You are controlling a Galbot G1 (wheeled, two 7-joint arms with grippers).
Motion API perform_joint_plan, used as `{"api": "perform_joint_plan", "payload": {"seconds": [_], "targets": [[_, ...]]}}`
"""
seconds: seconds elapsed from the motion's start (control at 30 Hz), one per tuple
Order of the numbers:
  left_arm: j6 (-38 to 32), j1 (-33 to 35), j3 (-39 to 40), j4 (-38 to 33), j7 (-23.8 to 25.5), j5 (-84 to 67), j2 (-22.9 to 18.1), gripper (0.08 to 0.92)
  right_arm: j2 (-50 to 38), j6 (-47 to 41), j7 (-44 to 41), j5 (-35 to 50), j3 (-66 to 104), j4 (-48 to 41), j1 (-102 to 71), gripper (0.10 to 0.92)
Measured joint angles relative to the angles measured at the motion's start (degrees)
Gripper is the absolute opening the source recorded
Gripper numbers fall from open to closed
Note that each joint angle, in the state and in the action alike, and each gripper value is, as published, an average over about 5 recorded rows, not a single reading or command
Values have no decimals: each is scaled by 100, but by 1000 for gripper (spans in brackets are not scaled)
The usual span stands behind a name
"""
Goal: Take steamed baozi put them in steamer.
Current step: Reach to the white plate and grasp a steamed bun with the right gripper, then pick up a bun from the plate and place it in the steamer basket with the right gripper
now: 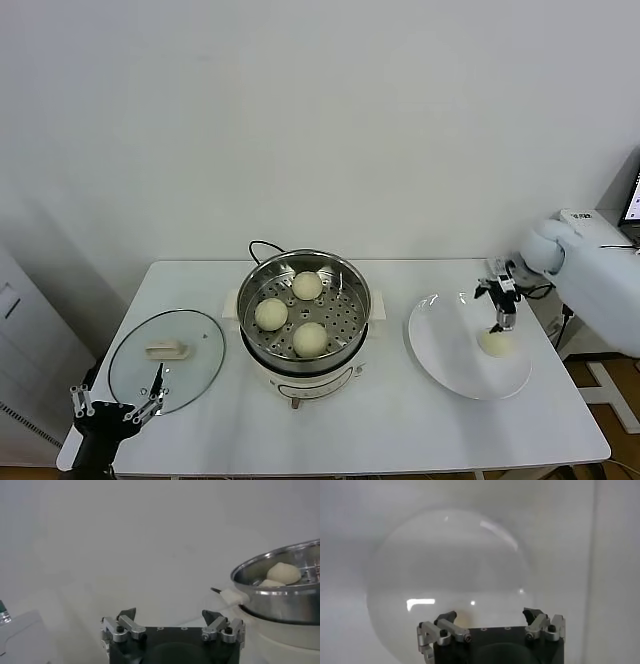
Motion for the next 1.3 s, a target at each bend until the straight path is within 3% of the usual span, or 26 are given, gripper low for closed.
{"api": "perform_joint_plan", "payload": {"seconds": [0.47,0.7,1.07,1.3], "targets": [[3,2,4,0,14,-11,0,823,149,9,141,-302,524,-433,-616,788],[0,39,-49,0,14,-57,0,823,211,2,209,-416,624,-531,-748,717],[-33,57,-56,0,13,-55,0,823,147,-12,226,-441,592,-448,-690,471],[-47,57,-67,-1,10,-59,0,823,21,-191,225,223,38,-91,-101,442]]}}
